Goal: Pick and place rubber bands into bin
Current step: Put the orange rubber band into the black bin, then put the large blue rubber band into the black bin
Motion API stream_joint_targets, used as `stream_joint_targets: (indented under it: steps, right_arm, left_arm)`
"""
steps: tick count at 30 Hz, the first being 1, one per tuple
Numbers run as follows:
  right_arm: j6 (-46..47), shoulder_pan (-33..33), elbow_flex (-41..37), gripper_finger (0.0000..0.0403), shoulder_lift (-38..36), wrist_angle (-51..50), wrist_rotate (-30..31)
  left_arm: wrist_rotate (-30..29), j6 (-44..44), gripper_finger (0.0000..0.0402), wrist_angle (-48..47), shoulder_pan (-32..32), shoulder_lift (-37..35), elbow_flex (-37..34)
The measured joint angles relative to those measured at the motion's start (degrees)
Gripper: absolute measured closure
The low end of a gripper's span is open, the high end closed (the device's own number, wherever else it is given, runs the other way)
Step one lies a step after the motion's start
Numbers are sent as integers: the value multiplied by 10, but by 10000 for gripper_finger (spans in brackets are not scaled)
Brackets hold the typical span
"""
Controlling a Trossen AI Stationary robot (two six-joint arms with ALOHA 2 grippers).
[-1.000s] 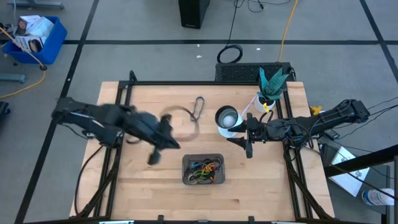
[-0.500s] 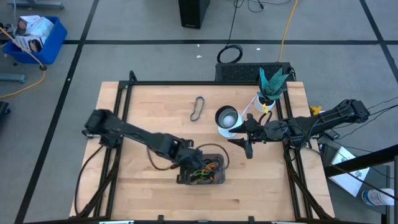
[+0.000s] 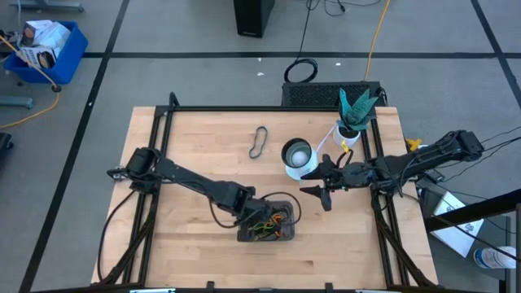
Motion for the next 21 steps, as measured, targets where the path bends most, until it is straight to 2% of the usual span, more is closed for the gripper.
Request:
stream_joint_targets:
  steps: [10, 21]
  right_arm:
    - [-6, 2, 0, 206, 0, 32, -1]
    - [-6, 2, 0, 206, -1, 34, -1]
  left_arm:
    - [-3, -1, 350, 0, 4, -2, 0]
    - [12, 8, 211, -2, 6, -13, 0]
